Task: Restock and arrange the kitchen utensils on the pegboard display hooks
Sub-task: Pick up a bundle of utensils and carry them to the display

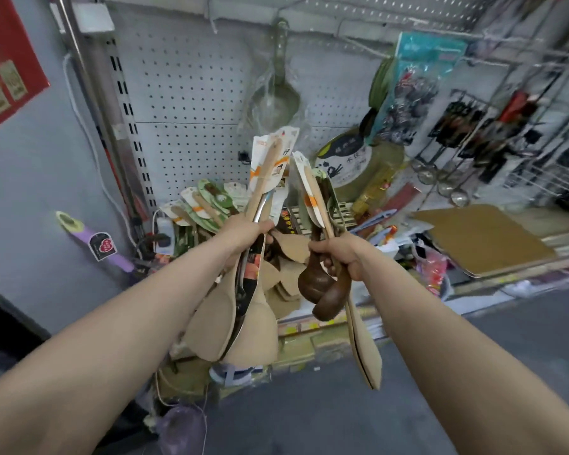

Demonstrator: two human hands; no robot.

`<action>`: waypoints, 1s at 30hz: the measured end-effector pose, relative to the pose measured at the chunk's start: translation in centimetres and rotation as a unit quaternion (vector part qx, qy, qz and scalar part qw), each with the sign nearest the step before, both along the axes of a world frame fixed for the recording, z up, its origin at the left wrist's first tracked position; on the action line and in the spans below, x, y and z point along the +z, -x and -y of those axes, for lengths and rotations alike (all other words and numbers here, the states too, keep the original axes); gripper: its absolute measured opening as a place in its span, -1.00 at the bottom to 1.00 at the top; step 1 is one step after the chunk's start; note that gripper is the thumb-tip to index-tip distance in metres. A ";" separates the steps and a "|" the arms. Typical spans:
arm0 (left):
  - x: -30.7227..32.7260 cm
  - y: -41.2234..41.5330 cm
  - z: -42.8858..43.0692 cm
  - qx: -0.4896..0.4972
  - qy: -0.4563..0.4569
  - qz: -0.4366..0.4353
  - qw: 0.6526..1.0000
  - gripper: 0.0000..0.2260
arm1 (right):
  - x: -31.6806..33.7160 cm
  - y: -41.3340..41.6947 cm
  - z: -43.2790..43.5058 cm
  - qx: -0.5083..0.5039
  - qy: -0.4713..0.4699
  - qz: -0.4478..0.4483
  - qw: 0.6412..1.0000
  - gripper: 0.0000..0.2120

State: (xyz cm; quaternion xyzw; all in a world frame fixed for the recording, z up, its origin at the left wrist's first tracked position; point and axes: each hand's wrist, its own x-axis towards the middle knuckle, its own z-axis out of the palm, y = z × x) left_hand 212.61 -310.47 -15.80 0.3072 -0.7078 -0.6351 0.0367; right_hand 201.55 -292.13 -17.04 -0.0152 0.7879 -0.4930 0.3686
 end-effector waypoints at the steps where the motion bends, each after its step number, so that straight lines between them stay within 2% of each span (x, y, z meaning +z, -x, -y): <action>1: 0.2 0.4 -1.5 -0.007 0.006 -0.003 1.000 -0.80 | 0.1 0.0 -1.6 -0.010 0.001 -0.004 1.000 -0.82; 5: 0.4 2.3 -8.6 -0.046 0.010 -0.007 0.999 -0.85 | 0.8 0.5 -8.8 -0.045 0.008 0.004 0.999 -0.83; 11: 0.1 5.7 -20.4 -0.113 0.001 0.004 0.994 -0.70 | 1.8 0.7 -21.6 -0.136 0.014 0.007 0.991 -0.88; 18: -0.2 10.2 -33.6 -0.187 -0.023 -0.006 0.982 -0.72 | 2.3 2.2 -35.5 -0.223 0.022 -0.018 0.974 -0.90; 22: -0.6 12.9 -39.4 -0.220 -0.023 -0.007 0.975 -0.70 | 2.3 3.8 -41.2 -0.266 0.015 -0.025 0.964 -0.86; 25: -0.7 15.6 -43.0 -0.258 -0.006 -0.004 0.966 -0.78 | 2.3 5.5 -44.7 -0.286 0.027 -0.007 0.958 -0.88; 30: -1.8 22.4 -47.9 -0.312 -0.037 0.010 0.949 -0.71 | 1.8 10.0 -49.4 -0.336 0.024 -0.011 0.941 -0.90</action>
